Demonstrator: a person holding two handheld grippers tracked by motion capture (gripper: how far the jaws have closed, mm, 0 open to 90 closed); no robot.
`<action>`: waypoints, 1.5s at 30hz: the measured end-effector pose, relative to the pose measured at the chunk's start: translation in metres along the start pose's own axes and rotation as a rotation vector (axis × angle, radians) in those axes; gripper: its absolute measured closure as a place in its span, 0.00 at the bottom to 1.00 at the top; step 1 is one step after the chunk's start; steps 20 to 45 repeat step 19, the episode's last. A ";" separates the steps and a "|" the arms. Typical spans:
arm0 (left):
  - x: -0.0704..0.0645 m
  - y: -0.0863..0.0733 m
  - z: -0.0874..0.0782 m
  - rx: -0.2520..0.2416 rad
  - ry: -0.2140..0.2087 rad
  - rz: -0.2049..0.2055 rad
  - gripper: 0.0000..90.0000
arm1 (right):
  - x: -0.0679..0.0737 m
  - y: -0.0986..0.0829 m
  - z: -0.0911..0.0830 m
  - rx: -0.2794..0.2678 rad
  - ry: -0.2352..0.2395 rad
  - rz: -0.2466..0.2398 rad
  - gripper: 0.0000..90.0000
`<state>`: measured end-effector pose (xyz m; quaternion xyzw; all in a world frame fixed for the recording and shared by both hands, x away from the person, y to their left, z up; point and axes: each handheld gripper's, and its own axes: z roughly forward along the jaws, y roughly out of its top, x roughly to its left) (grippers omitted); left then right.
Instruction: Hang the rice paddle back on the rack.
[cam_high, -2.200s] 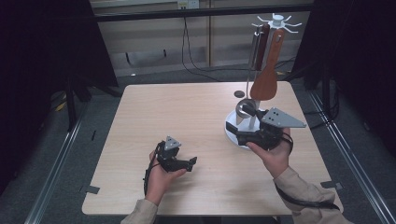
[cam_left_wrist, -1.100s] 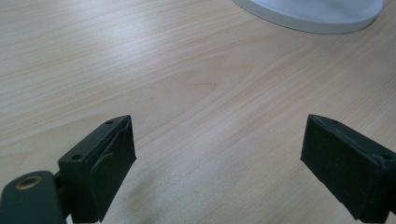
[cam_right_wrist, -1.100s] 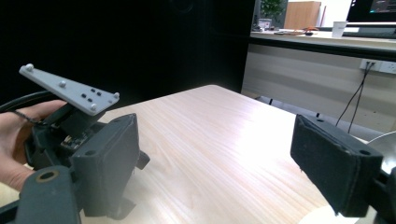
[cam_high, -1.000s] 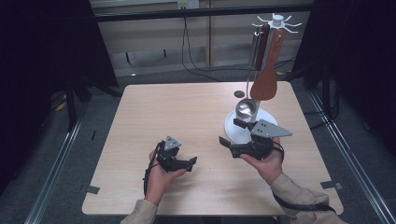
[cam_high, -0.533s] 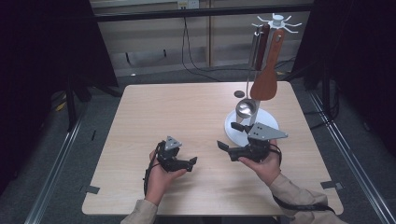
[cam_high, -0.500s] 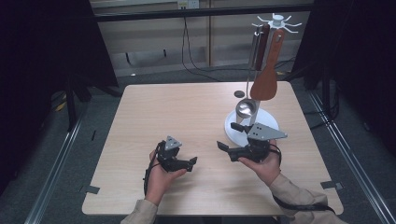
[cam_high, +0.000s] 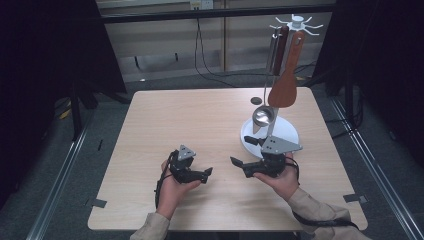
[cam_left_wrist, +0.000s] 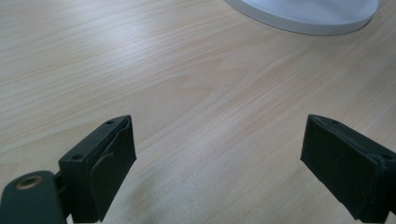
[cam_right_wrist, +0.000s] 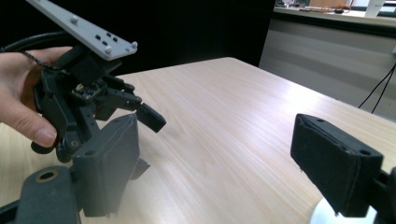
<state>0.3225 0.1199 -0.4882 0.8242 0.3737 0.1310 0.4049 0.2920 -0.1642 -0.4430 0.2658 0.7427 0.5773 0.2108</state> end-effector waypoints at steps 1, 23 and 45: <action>-0.002 0.000 0.001 -0.015 -0.002 -0.020 0.11 | 0.000 -0.001 0.000 0.003 -0.004 -0.003 0.18; -0.007 0.009 0.012 0.003 -0.034 0.015 0.11 | -0.005 -0.015 -0.008 0.047 -0.031 -0.004 0.18; -0.007 0.009 0.012 0.003 -0.034 0.015 0.11 | -0.005 -0.015 -0.008 0.047 -0.031 -0.004 0.18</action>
